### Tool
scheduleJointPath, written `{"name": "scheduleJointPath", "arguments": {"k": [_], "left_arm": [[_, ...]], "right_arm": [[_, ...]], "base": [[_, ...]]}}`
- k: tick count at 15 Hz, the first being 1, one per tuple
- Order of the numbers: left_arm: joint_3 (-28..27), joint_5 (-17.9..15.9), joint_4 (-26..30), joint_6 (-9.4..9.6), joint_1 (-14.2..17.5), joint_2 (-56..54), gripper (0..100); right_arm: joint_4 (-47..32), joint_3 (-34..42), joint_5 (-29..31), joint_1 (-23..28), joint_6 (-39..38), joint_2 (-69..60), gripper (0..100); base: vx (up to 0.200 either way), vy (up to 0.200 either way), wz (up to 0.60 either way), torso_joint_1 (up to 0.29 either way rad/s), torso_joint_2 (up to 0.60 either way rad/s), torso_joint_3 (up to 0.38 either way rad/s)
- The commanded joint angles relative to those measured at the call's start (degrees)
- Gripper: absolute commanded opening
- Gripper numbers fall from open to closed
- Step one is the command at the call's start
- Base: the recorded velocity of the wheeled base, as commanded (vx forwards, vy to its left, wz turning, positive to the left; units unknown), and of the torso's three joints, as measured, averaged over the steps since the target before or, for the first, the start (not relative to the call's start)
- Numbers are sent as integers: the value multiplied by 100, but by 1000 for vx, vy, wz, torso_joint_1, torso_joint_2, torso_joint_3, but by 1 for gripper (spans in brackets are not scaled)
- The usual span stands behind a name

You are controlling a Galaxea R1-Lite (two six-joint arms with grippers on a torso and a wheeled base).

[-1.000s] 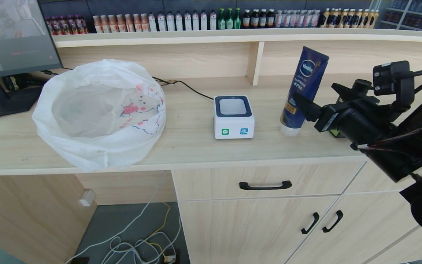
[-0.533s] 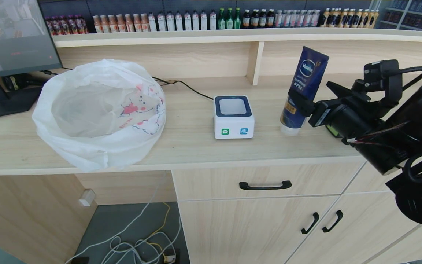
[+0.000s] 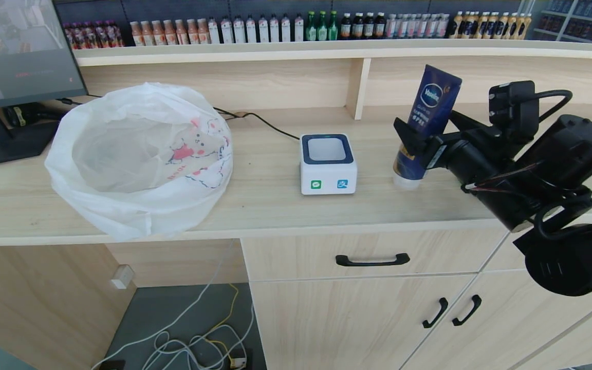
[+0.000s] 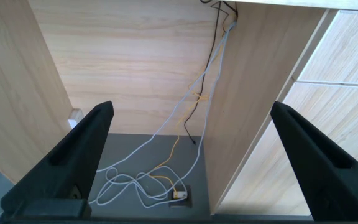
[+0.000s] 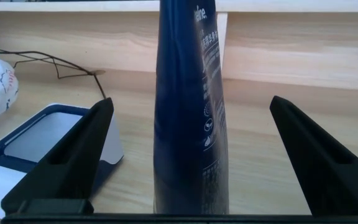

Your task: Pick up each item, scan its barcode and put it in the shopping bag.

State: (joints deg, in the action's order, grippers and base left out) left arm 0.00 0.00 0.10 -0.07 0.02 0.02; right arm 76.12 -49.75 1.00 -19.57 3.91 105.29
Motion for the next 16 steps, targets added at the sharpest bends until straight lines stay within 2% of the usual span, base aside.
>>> {"name": "scheduleJointPath", "arguments": {"k": [1, 16], "left_arm": [[0, 0, -1, -1, -2, -2, 100], [0, 0, -1, -1, -2, -2, 100]], "right_arm": [[0, -61, -3, -3, 4, 150, 100], [17, -114, -30, 155, -216, 475, 100]], "base": [[0, 0, 0, 0, 0, 0], [0, 0, 0, 0, 0, 0]]}}
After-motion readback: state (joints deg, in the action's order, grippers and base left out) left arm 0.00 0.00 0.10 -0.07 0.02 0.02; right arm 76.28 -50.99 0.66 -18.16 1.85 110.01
